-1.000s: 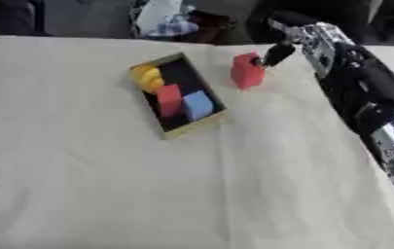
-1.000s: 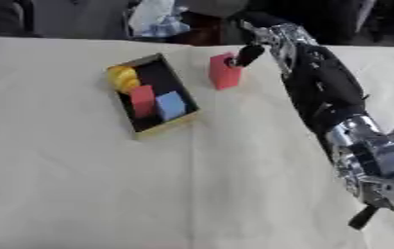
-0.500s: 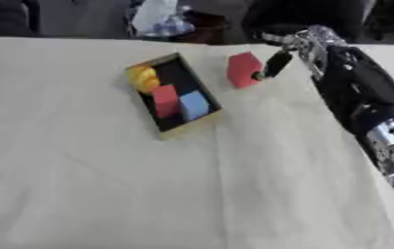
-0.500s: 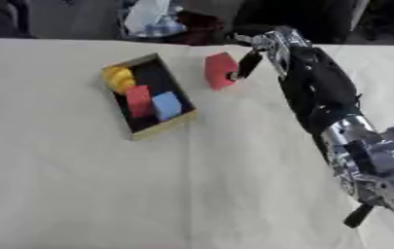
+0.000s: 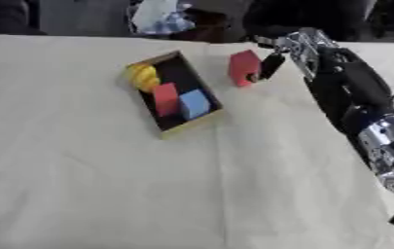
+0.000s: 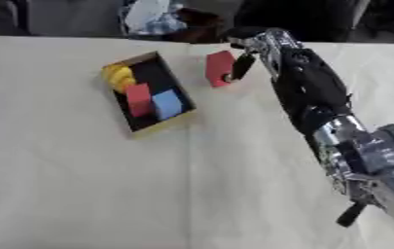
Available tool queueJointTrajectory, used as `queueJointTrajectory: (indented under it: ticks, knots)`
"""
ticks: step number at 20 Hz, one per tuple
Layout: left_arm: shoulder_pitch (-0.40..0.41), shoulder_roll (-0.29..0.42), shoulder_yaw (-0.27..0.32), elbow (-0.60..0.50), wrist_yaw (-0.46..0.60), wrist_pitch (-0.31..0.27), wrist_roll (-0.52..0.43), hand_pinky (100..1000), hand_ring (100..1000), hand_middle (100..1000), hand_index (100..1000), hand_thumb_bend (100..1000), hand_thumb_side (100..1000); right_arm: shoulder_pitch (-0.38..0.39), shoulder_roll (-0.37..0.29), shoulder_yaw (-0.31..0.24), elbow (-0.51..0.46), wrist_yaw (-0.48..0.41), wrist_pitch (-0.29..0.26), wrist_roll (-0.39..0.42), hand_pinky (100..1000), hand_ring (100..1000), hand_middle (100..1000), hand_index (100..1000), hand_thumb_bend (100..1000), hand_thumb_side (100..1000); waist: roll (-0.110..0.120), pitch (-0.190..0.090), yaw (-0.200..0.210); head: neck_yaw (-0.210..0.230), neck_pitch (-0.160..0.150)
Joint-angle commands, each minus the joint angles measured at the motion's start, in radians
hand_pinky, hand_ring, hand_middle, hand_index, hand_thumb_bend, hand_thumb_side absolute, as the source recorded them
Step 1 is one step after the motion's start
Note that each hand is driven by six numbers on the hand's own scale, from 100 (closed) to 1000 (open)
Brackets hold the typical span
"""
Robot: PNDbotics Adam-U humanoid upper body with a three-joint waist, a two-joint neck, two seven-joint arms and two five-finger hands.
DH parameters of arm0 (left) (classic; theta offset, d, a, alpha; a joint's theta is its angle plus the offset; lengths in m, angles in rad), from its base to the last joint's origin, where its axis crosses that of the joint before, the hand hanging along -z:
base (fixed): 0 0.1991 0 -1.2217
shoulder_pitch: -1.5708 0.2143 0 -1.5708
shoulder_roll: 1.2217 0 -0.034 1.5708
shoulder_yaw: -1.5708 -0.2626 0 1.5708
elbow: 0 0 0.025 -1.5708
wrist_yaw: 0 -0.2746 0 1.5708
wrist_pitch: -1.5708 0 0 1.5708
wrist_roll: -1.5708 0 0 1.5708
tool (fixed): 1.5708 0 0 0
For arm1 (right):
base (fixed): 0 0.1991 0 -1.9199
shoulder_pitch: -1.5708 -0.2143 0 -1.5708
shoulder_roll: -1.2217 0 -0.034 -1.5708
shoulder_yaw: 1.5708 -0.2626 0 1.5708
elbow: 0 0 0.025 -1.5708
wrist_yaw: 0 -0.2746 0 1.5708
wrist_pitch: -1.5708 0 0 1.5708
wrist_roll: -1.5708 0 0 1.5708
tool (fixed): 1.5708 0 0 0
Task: Pick up objects on the table and place them in the box.
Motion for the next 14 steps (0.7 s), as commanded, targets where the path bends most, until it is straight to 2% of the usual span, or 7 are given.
queueJointTrajectory:
  ticks: [1,6,9,14]
  knots:
    - [-0.008,0.009,0.002,-0.011,-0.003,-0.001,-0.004,668,557,587,709,488,505,-0.014,-0.012,-0.003,0.002,0.021,0.004,-0.004,898,953,974,961,362,229,-0.014,0.001,0.003,-0.005,-0.013]
    - [-0.009,0.006,0.002,-0.011,-0.003,-0.001,-0.005,669,557,587,710,486,507,-0.006,-0.008,-0.004,0.011,0.038,0.005,-0.014,894,948,969,907,329,207,-0.016,0.001,0.006,-0.008,-0.015]
    - [-0.009,0.006,0.003,-0.01,-0.003,-0.001,-0.005,669,557,587,710,483,508,-0.004,-0.007,-0.005,0.003,0.042,0.005,-0.038,885,933,951,789,272,180,-0.017,0.0,0.005,-0.008,-0.014]
    - [-0.009,0.005,0.004,-0.011,-0.003,-0.001,-0.006,670,557,587,710,481,508,-0.005,-0.005,-0.005,-0.02,0.044,-0.001,-0.101,873,916,931,723,228,156,-0.018,-0.001,0.003,-0.007,-0.015]
